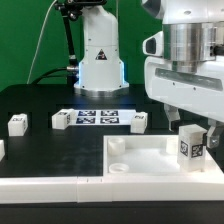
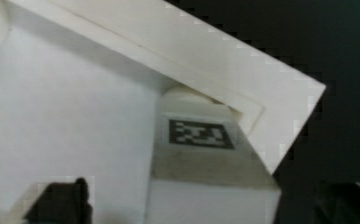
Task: Assemble one leg
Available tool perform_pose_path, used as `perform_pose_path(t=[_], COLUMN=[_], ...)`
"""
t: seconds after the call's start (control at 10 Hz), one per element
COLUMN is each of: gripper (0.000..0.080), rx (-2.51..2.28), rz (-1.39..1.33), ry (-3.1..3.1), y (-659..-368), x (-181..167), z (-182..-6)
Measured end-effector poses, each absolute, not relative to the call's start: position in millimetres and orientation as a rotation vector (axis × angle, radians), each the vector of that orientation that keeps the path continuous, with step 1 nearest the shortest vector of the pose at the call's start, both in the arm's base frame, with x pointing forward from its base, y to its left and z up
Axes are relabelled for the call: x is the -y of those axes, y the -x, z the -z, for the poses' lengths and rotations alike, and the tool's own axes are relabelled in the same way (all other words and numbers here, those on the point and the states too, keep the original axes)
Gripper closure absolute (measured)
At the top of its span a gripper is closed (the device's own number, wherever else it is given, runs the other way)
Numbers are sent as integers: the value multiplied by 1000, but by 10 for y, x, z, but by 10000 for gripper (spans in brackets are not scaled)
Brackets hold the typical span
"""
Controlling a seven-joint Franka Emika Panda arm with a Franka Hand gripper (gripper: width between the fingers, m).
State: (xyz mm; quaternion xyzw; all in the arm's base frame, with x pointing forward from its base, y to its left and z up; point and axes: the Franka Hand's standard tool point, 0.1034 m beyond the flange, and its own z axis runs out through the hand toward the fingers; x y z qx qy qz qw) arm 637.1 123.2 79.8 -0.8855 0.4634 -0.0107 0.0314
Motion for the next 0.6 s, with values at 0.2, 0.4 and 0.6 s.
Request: perform_pose_path(t=[0.2, 0.4, 0.6], gripper=[154, 150, 150], rx=[-1064, -745, -419], rz=[39, 44, 54], ry=[2892, 2991, 3056], y=[-6368, -6357, -6357], x=[-1282, -1325, -1329], z=[-808, -799, -799])
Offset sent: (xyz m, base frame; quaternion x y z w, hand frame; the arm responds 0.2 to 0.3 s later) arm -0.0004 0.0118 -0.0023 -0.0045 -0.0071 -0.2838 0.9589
